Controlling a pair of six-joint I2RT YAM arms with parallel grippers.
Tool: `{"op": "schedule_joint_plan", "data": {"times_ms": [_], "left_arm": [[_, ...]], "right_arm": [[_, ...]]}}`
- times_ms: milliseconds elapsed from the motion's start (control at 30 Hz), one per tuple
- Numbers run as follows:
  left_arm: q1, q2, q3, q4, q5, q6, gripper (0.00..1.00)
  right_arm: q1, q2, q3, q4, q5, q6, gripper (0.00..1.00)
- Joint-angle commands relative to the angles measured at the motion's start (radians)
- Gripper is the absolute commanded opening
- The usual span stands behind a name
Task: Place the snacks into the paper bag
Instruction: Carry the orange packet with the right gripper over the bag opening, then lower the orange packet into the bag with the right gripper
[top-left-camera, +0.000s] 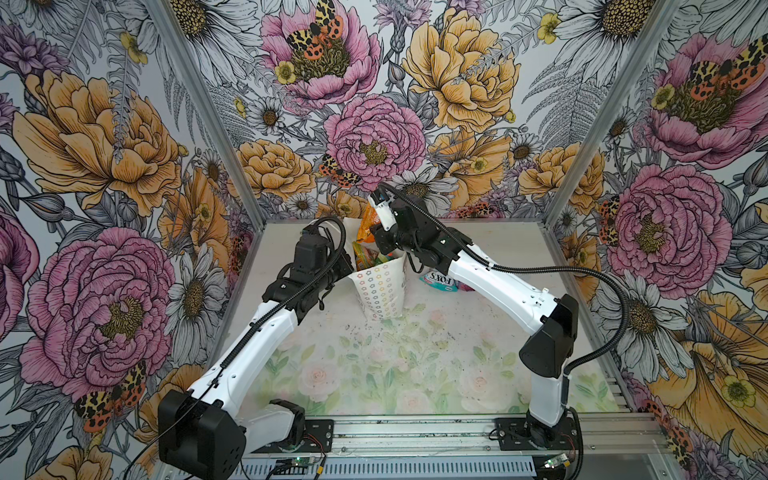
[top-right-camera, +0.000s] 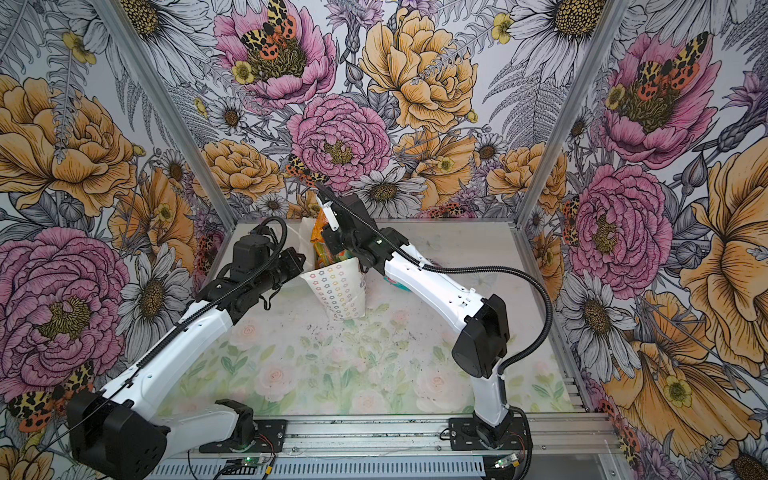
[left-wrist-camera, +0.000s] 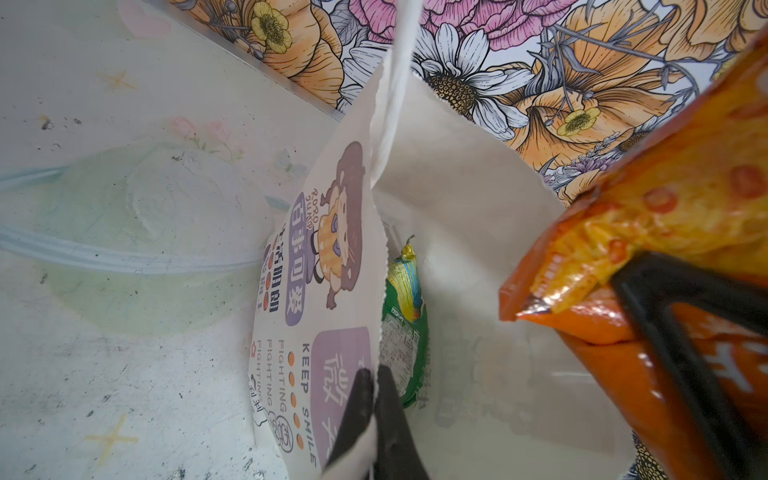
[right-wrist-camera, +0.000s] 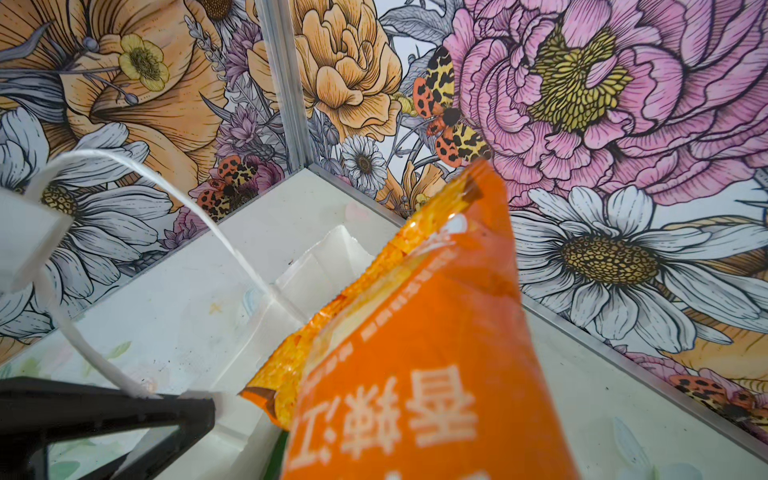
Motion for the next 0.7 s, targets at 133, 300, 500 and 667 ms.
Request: {"op": "schedule_joint_plan", "data": {"times_ms": [133, 300, 500, 667], "left_arm": [[0.010, -0.017, -0.001, 0.012, 0.002, -0.003, 0.00], [0.010, -0.021, -0.004, 0.013, 0.003, -0.003, 0.00], [0.012, -0.022, -0.006, 0.012, 0.002, -0.002, 0.00], [0.010, -0.022, -0.005, 0.013, 0.004, -0.003, 0.00]], "right_arm": [[0.030, 0.023, 0.052, -0.024, 0.044, -0.045, 0.08], [0.039, 0.030, 0.053, -0.038, 0.058, -0.062, 0.08], [0.049, 0.035, 0.053, -0.049, 0.085, -0.076, 0.09], [0.050, 0.034, 0.052, -0.055, 0.095, -0.080, 0.10]]}}
